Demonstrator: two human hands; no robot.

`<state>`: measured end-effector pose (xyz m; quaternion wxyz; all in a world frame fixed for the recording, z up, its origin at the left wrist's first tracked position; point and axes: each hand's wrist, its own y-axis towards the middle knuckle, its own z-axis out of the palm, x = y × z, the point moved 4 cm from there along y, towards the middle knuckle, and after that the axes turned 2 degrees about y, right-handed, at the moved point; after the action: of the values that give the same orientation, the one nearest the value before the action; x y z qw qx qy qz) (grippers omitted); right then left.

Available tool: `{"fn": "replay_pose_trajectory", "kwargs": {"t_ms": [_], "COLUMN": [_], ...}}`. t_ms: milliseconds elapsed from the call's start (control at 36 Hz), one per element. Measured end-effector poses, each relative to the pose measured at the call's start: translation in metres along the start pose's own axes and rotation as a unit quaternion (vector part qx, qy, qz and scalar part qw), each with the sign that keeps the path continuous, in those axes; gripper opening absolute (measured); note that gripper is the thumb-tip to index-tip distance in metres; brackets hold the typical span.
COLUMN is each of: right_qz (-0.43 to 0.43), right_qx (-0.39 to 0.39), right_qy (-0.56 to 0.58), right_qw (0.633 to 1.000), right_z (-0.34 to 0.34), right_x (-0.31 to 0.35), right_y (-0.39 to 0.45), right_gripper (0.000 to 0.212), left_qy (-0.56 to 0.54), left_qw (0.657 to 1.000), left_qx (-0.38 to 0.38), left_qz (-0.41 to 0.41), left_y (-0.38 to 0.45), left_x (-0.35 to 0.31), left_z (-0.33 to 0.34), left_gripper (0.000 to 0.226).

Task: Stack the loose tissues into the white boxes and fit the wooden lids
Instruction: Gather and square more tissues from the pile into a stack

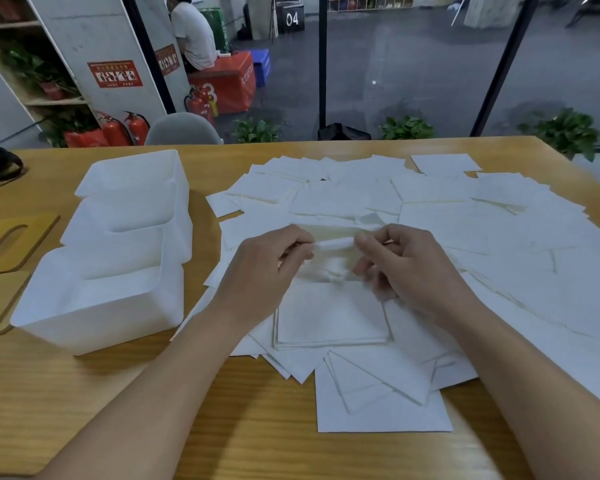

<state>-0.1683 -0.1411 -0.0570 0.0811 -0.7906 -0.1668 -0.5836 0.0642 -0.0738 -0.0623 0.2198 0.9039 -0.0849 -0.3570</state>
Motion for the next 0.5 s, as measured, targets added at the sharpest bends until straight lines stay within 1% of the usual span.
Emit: {"fn": "replay_pose_trajectory", "kwargs": {"t_ms": [56, 139, 167, 222, 250, 306, 361, 444, 500], "right_qz": [0.029, 0.042, 0.036, 0.024, 0.018, 0.009, 0.004, 0.000, 0.001], "right_qx": [0.011, 0.047, 0.045, 0.013, 0.001, -0.004, 0.001, 0.026, 0.067], "right_qy": [0.054, 0.088, 0.087, 0.052, 0.032, 0.006, 0.016, 0.085, 0.140], "right_qw": [0.998, 0.994, 0.995, 0.998, 0.999, 1.000, 1.000, 0.996, 0.988], "right_z": [0.001, 0.007, 0.009, 0.009, 0.008, 0.006, 0.004, 0.001, 0.001], "right_x": [0.001, 0.003, 0.002, -0.001, -0.002, -0.003, -0.002, -0.001, 0.002], "right_y": [-0.001, -0.004, -0.005, -0.005, -0.004, -0.003, -0.003, -0.001, -0.001], "right_gripper": [0.046, 0.037, 0.031, 0.021, 0.021, 0.028, 0.034, 0.031, 0.025], "left_qy": [-0.024, -0.074, -0.086, -0.112, -0.129, -0.142, -0.127, -0.106, -0.109], "left_qw": [1.000, 0.996, 0.994, 0.989, 0.986, 0.986, 0.990, 0.994, 0.993], "left_qx": [-0.007, 0.027, 0.045, 0.072, 0.077, 0.065, 0.034, -0.021, -0.039], "left_qz": [0.017, 0.038, 0.051, 0.068, 0.066, 0.058, 0.053, 0.017, -0.017], "left_y": [-0.006, -0.011, -0.013, -0.016, -0.017, -0.017, -0.015, -0.010, -0.008], "left_x": [-0.004, -0.016, -0.021, -0.029, -0.031, -0.032, -0.028, -0.019, -0.012], "left_z": [-0.001, 0.004, 0.008, 0.013, 0.014, 0.012, 0.007, 0.001, -0.001], "left_gripper": [0.007, 0.009, 0.010, 0.012, 0.013, 0.015, 0.015, 0.015, 0.017]}}
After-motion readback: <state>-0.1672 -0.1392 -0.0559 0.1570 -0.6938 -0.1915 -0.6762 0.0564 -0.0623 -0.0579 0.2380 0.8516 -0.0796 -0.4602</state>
